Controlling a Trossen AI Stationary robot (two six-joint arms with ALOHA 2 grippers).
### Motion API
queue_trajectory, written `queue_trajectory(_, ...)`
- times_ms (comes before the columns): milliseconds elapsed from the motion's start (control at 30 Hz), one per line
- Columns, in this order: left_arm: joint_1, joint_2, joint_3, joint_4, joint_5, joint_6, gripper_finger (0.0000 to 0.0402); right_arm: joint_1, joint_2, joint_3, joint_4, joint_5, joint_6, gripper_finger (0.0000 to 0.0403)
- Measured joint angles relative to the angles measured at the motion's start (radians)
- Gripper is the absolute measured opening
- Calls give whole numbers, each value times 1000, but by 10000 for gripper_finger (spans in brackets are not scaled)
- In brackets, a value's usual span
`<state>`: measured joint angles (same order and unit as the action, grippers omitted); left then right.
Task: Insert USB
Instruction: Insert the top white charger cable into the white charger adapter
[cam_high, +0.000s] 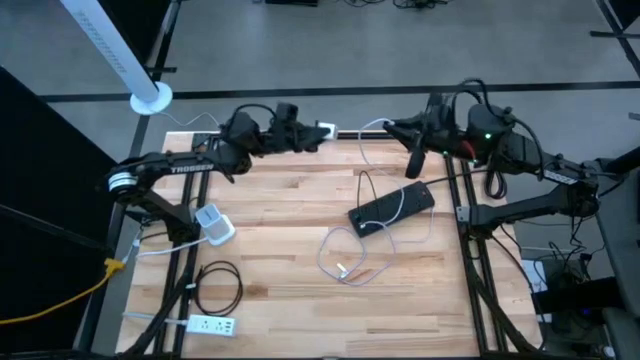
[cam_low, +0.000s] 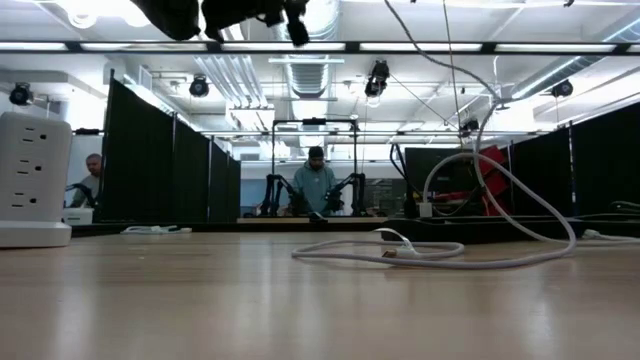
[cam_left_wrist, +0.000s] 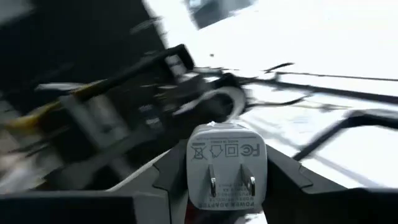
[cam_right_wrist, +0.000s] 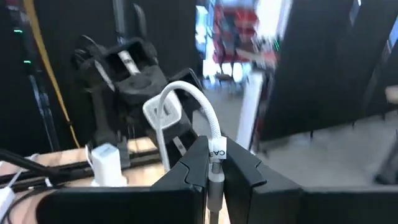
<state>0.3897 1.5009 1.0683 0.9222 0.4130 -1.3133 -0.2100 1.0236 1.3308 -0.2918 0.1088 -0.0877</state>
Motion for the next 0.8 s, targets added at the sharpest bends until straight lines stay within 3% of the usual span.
queue_trajectory(167,13,27,0,51,9,-60,129,0,21,0,200,-122,-146,14)
queue_trajectory(367,12,61,11,184,18,-120,129,0,98,0,407,-253,-209,14)
queue_trajectory(533,12,69,28,316,29,-146,129,0,181,0,612,-301,-227,14)
queue_trajectory(800,7,69,81,358,45,-143,129,0,346,31,872,-382,-219,14)
